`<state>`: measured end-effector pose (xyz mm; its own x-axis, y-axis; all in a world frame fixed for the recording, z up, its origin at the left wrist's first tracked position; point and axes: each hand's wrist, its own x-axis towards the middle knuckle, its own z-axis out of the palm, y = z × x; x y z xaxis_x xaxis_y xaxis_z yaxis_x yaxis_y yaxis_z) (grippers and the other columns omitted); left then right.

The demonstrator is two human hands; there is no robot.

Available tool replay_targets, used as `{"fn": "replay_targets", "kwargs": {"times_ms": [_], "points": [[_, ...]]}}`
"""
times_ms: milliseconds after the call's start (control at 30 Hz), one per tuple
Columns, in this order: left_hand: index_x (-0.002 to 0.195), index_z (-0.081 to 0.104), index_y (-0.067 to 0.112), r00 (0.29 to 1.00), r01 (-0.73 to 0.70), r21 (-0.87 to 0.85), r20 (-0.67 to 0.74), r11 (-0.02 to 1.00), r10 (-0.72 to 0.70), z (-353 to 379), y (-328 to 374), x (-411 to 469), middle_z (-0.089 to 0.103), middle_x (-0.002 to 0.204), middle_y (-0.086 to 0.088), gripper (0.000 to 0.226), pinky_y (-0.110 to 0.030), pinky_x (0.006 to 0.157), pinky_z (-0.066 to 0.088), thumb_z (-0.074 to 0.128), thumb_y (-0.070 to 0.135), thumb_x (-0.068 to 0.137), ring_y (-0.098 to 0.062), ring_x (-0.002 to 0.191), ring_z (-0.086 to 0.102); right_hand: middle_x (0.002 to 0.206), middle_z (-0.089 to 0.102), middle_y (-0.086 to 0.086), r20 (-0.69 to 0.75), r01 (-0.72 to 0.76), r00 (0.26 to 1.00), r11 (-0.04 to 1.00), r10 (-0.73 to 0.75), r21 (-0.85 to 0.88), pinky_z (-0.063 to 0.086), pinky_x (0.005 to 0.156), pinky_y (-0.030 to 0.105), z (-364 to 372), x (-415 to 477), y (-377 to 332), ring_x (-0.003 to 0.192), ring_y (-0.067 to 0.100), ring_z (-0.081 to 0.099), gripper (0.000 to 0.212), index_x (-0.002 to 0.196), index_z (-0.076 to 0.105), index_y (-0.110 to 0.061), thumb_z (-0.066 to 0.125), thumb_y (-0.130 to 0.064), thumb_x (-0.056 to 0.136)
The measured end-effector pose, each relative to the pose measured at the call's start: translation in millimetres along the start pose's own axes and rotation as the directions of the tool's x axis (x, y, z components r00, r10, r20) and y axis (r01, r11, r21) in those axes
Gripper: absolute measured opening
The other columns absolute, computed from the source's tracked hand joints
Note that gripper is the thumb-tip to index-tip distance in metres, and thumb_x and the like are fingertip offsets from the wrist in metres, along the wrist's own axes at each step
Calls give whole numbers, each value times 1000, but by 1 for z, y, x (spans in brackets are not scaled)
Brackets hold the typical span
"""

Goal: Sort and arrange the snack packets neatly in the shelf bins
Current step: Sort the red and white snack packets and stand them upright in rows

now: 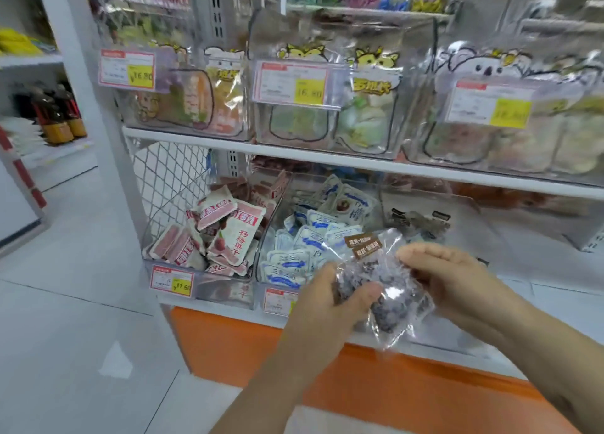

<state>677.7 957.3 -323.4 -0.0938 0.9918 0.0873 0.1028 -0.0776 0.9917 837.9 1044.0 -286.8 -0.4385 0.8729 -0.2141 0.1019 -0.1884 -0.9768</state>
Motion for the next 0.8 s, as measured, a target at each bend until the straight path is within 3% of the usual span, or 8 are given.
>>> {"fn": "replay_targets", "kwargs": {"times_ms": [100,200,267,333,433,567,700,800], "points": [[87,52,20,999,44,170,-2,984,-44,24,7,14,56,68,10,28,-6,56,41,55,48,87,11,58,54,64,65,10,-125,16,992,999,-13,29,46,46,26,-22,-6,1,53,19,59,12,82,65,-3,60,-14,85],[118,52,25,997,68,297,6,953,-73,39,5,28,62,107,2,42,-25,86,49,51,54,87,-3,95,60,59,68,6,-328,66,944,994,-35,83,48,42,25,-37,-4,11,48,16,63,8,83,66,-6,62,-12,85],[134,42,28,998,54,332,-44,942,-41,40,4,32,54,122,10,46,-25,87,47,51,42,92,0,98,55,67,71,3,-498,139,866,976,-39,165,55,58,30,-51,6,20,63,16,68,4,82,68,-12,66,-15,84],[132,46,29,992,18,343,-127,939,27,35,2,32,53,115,17,40,-23,77,49,52,32,93,3,90,54,75,67,0,-661,219,746,966,-77,134,51,74,30,-65,20,24,73,15,61,6,86,70,-15,66,-19,84],[116,59,27,965,-29,339,-235,940,115,18,1,29,60,101,17,25,-9,62,41,54,21,93,4,80,57,67,55,-2,-816,300,568,950,-111,80,42,61,24,-80,44,24,63,14,48,8,83,67,-16,60,-16,88],[102,62,33,930,-75,453,-290,888,227,-14,3,28,63,89,18,17,-7,60,41,55,21,92,10,72,56,117,53,7,-775,96,597,978,-207,-187,46,94,44,-93,71,32,105,30,55,52,135,41,-8,61,-15,88],[106,62,29,895,-40,541,-355,840,271,-55,-5,24,63,102,13,19,-6,67,38,54,20,92,8,89,55,133,47,21,-449,5,496,519,-744,-855,41,93,49,-81,65,42,116,41,47,41,123,57,-11,62,-5,82],[106,64,23,851,24,543,-452,839,268,-86,-21,21,65,104,5,20,-11,69,36,56,14,90,-4,87,57,146,39,11,-142,-15,783,211,-605,-977,34,103,52,-66,63,56,130,35,39,31,121,61,-27,56,-27,91]]}}
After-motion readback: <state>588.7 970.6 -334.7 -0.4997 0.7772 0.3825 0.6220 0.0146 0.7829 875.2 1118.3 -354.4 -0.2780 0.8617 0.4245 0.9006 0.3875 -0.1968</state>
